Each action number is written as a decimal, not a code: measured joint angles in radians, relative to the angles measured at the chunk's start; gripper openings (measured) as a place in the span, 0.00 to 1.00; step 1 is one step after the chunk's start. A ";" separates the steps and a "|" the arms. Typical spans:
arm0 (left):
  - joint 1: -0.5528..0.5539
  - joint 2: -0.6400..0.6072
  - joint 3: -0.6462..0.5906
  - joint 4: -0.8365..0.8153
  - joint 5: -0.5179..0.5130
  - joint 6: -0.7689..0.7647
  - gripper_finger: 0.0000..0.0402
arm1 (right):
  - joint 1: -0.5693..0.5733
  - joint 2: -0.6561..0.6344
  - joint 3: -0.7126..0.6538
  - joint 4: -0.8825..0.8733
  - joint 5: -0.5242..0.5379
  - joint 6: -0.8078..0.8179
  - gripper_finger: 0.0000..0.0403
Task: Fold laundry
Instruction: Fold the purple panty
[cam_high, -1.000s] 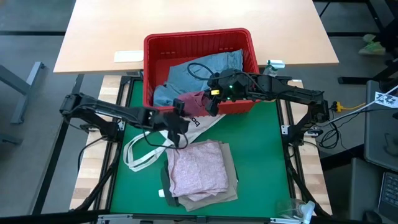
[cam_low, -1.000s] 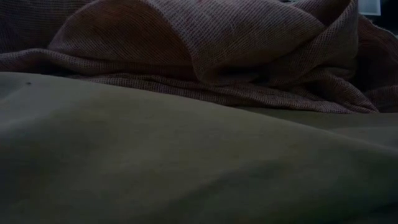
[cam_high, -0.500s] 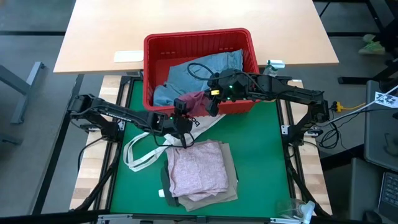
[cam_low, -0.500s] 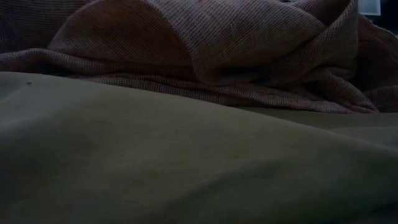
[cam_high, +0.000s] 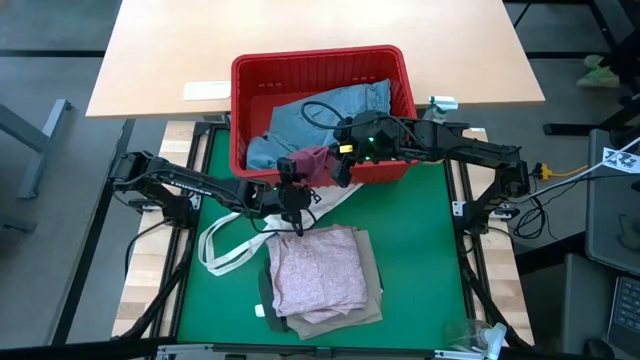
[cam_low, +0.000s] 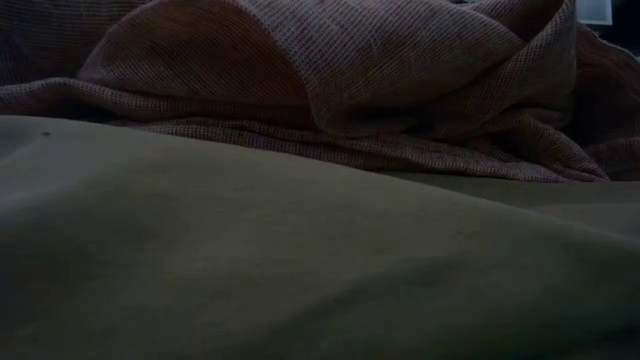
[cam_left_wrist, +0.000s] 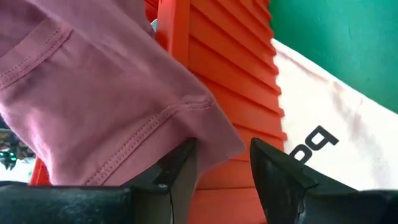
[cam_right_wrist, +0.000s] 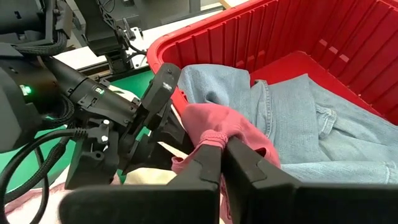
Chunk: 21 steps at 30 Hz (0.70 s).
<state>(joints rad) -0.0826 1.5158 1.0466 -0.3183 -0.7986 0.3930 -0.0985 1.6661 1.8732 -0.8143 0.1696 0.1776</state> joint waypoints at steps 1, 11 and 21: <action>0.000 0.000 0.000 0.000 0.000 -0.009 0.37 | 0.000 0.000 0.000 0.000 0.000 0.000 0.02; -0.036 -0.002 0.000 0.111 -0.073 -0.021 0.37 | 0.000 0.000 -0.001 -0.009 0.004 -0.001 0.02; 0.006 -0.002 0.000 0.120 -0.059 -0.025 0.37 | 0.000 0.000 -0.001 -0.025 0.003 -0.001 0.02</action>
<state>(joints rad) -0.0768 1.5139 1.0466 -0.1986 -0.8579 0.3683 -0.0982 1.6661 1.8725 -0.8395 0.1730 0.1764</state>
